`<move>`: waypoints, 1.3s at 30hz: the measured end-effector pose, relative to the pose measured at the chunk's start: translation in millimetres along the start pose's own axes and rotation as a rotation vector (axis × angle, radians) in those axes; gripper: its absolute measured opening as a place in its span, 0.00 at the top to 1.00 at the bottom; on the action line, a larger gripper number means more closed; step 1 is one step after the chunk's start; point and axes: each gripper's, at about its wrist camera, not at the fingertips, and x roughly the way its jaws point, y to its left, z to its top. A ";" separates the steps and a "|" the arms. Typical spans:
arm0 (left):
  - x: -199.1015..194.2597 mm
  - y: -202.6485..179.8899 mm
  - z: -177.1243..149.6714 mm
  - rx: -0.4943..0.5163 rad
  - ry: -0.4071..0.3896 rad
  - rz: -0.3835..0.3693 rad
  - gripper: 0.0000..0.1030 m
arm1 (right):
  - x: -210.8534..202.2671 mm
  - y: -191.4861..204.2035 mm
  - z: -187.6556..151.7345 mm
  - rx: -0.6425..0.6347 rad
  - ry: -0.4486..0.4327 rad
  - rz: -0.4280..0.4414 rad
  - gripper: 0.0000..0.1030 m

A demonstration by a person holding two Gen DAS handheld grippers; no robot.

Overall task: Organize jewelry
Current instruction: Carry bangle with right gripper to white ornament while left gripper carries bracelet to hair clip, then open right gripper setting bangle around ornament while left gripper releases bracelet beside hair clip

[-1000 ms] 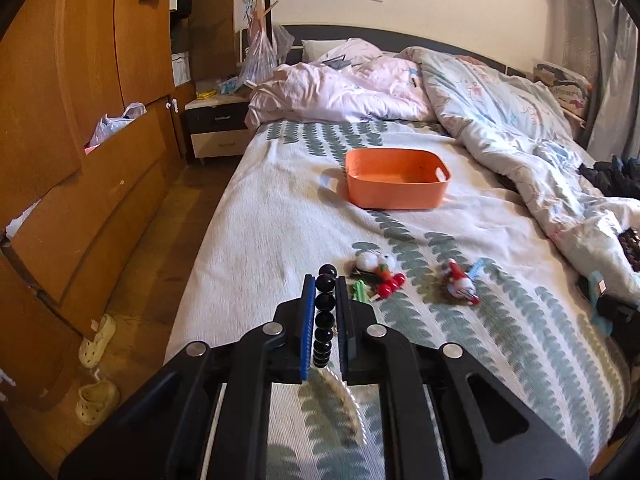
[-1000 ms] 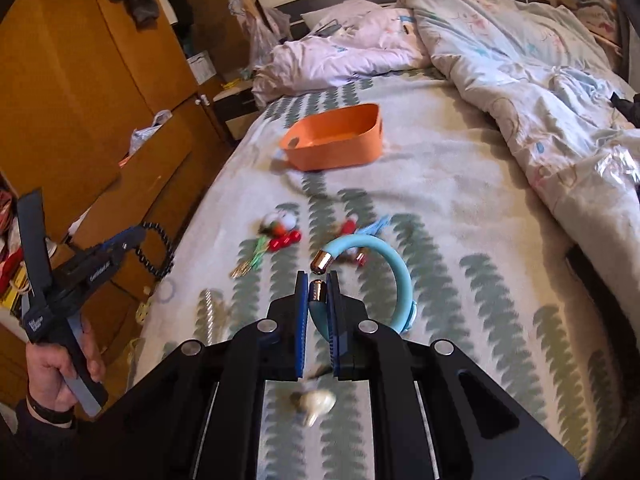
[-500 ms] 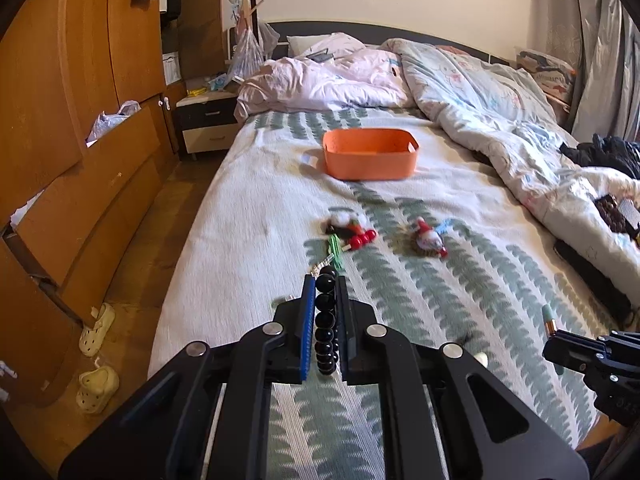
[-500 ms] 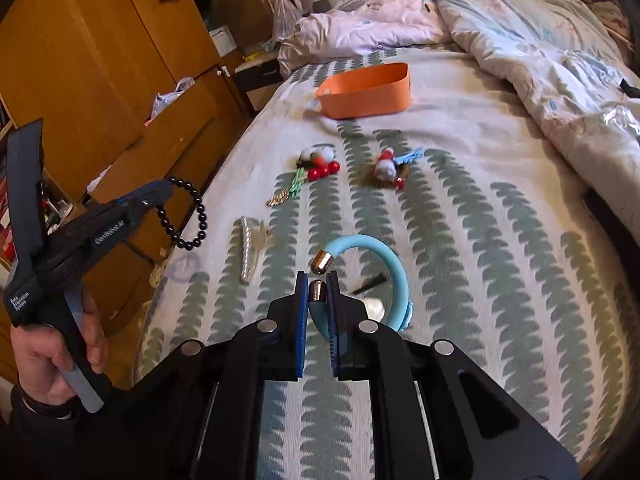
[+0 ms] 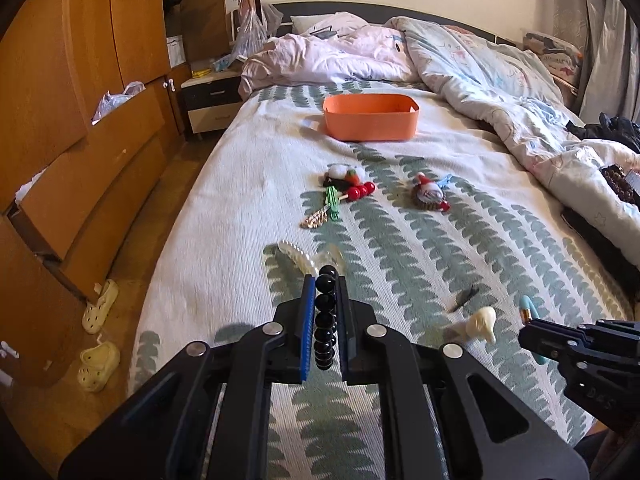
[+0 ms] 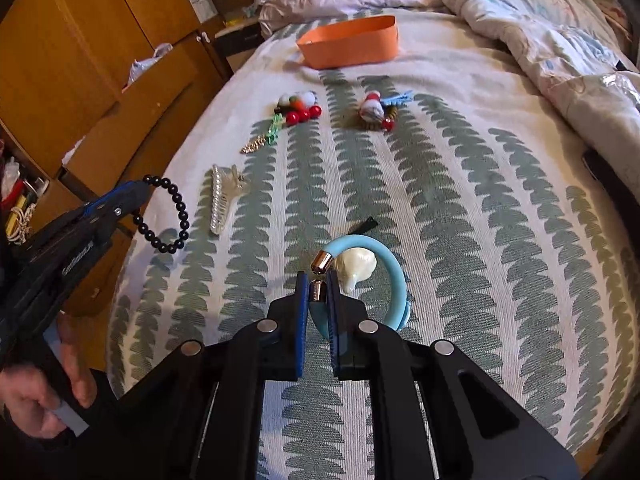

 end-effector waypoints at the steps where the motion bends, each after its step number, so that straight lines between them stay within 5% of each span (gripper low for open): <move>1: 0.5 -0.5 -1.0 0.000 0.003 -0.003 0.90 | 1.6 -0.3 -0.4 0.000 0.004 -0.002 0.90; 33: -12.4 -13.7 -7.3 0.036 -0.117 0.066 0.87 | 23.9 -2.3 -1.5 -0.015 0.017 -0.054 0.86; 39: -13.8 -10.3 -3.7 0.018 -0.130 0.071 0.64 | 19.9 -3.5 0.1 -0.013 0.002 -0.050 0.84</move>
